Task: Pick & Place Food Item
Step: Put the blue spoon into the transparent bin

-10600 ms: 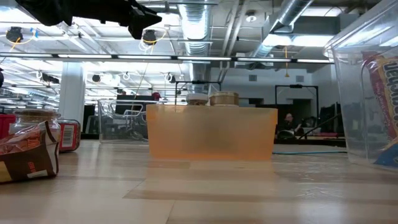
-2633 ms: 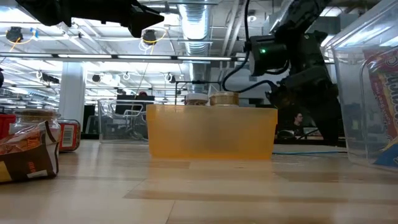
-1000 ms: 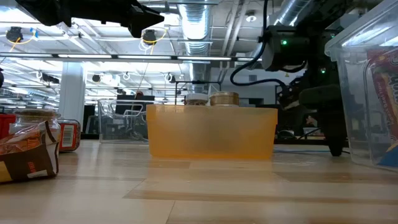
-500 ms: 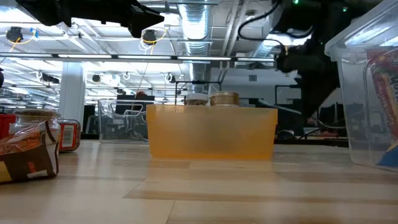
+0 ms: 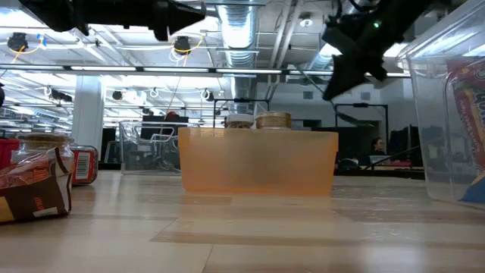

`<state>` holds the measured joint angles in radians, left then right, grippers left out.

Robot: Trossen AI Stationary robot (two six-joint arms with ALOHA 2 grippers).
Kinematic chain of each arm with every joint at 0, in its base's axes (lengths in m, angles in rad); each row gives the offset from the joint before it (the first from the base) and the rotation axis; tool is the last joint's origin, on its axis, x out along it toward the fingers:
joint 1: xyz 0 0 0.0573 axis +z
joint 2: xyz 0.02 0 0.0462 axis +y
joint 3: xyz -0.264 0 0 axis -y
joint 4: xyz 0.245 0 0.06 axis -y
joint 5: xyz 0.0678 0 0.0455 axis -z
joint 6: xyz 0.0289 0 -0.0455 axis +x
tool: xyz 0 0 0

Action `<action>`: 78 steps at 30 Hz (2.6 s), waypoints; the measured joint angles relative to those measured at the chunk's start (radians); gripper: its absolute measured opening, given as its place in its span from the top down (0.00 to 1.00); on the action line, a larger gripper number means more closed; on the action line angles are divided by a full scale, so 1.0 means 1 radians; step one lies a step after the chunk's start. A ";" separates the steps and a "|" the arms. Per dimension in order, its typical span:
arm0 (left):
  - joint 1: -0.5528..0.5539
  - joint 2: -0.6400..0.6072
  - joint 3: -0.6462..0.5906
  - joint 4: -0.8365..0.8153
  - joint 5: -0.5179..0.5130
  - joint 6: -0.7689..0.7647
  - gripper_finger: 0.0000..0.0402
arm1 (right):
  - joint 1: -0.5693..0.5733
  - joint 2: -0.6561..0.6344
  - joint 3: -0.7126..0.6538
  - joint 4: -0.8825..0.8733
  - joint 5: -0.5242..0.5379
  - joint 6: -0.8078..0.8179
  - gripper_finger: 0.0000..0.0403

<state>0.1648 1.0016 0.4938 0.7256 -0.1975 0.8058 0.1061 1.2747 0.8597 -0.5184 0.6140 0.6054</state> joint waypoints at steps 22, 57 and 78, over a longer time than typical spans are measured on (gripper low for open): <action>-0.001 0.124 0.000 0.135 0.410 -0.633 0.65 | 0.163 0.198 0.001 0.926 0.433 -1.052 1.00; -0.029 0.294 0.053 -0.056 0.345 -1.102 0.42 | 0.119 0.515 0.088 1.257 0.381 -2.377 1.00; -0.080 0.460 0.175 -0.155 0.126 -1.129 0.47 | 0.099 0.515 0.090 1.256 0.333 -2.377 0.99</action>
<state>0.0848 1.4619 0.6685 0.5709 -0.0715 -0.3233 0.2051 1.7893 0.9493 0.7379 0.9465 -1.7714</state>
